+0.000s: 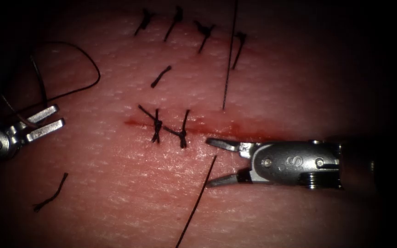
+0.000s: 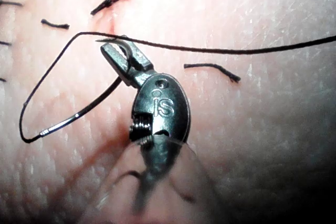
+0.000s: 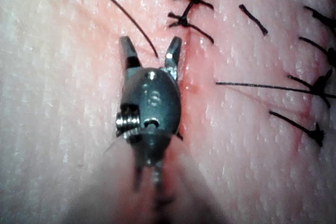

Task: Wound Closure
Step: With the right gripper, repeatedly pull the suture through the wound.

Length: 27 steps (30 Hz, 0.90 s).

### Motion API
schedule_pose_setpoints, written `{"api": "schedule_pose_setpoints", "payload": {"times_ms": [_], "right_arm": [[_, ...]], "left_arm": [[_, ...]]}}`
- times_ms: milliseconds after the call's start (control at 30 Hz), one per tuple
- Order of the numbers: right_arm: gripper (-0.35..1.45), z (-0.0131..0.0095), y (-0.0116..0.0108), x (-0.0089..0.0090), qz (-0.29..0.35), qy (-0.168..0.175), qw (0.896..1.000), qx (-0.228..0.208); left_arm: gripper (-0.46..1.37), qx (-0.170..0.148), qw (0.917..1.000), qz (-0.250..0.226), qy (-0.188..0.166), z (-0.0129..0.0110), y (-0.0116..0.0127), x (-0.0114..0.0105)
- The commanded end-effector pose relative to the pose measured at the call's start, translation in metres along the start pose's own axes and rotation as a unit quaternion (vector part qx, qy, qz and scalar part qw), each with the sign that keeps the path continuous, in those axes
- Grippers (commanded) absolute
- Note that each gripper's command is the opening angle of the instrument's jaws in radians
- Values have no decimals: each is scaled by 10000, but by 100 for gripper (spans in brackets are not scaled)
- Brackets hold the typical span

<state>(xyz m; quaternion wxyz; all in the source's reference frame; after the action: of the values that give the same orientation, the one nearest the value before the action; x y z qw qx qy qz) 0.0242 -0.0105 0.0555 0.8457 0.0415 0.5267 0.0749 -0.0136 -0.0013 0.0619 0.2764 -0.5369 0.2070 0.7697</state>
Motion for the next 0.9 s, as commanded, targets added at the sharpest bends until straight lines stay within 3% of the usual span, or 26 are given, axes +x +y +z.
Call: {"api": "schedule_pose_setpoints", "payload": {"times_ms": [33,67,133,167,200,333,900], "right_arm": [[75,0,-1,-1,-10,2,10000,12],[70,1,-2,-1,-12,-11,10000,19],[19,1,-3,-4,-28,-9,10000,23],[-20,1,-4,-5,81,-3,10000,30],[-35,2,-5,-6,393,66,9991,133],[-35,2,-7,-6,431,244,9977,468],[-35,0,-4,-3,388,110,9986,336]], "left_arm": [[-35,-45,10000,1,0,0,0,0],[-35,-45,10000,1,0,0,0,0],[-35,-45,10000,0,-1,0,0,0],[-35,-45,10000,0,-1,0,0,0],[-35,-45,10000,0,-1,0,0,0],[-35,-46,10000,0,-1,0,0,0],[-35,-48,10000,-3,-3,-1,0,1]]}}
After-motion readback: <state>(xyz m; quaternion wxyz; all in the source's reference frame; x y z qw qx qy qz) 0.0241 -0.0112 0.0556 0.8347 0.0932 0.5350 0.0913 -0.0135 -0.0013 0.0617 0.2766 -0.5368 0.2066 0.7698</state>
